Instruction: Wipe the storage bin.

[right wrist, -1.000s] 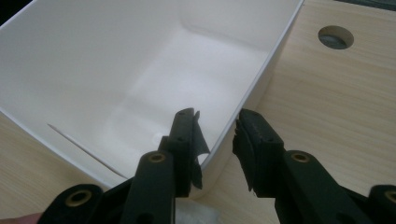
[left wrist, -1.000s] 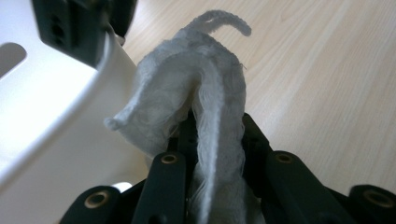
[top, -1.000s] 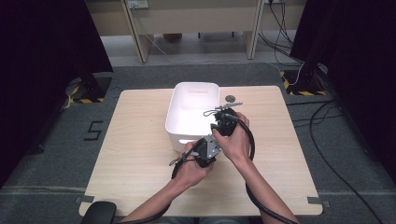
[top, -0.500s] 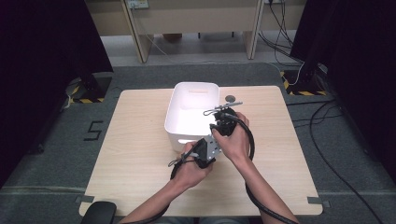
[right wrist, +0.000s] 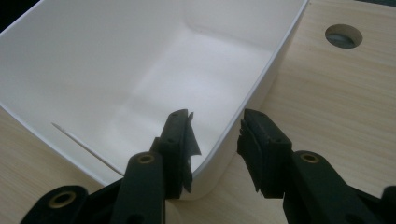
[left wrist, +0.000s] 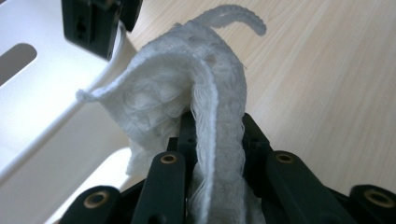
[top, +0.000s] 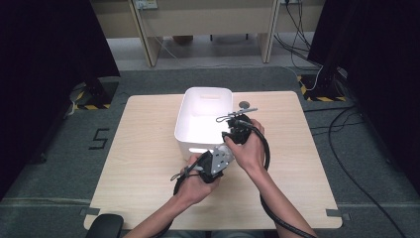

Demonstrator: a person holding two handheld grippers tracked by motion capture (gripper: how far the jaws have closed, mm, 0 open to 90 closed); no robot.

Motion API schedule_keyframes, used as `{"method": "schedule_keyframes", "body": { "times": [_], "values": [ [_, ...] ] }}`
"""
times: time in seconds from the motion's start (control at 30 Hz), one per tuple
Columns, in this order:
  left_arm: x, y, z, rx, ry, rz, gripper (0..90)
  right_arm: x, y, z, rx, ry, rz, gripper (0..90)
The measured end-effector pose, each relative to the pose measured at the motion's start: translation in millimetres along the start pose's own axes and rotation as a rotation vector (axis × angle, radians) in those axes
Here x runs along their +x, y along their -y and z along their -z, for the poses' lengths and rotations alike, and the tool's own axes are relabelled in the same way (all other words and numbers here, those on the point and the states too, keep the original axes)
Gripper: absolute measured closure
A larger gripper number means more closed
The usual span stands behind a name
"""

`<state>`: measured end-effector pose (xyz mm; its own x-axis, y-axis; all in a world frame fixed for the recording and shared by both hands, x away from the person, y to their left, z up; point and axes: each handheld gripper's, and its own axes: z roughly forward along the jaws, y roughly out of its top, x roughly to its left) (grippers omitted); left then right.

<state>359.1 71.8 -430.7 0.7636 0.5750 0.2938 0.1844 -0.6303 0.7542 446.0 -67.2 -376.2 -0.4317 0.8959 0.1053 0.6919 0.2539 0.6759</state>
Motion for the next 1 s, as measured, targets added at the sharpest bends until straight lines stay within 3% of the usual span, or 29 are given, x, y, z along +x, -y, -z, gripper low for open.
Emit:
{"method": "schedule_keyframes", "body": {
  "times": [0.3, 0.4, 0.73, 1.0],
  "values": [
    [14.8, 21.1, 23.3, 0.007, -0.016, 0.025, 75.0, -1.7, -1.5, -0.6, -0.002, 0.0, -0.01, 60.3],
    [19.4, 29.1, 29.3, 0.007, -0.005, 0.052, 74.9, -2.0, -1.9, -1.4, -0.004, -0.002, -0.014, 59.3],
    [32.4, 49.7, 51.0, 0.008, -0.046, 0.079, 74.9, -4.4, -3.4, -4.5, 0.0, -0.006, -0.024, 58.6],
    [45.7, 63.4, 70.7, -0.009, -0.093, 0.131, 74.9, -4.1, -4.1, -7.0, 0.008, -0.011, -0.027, 60.9]
  ]
}}
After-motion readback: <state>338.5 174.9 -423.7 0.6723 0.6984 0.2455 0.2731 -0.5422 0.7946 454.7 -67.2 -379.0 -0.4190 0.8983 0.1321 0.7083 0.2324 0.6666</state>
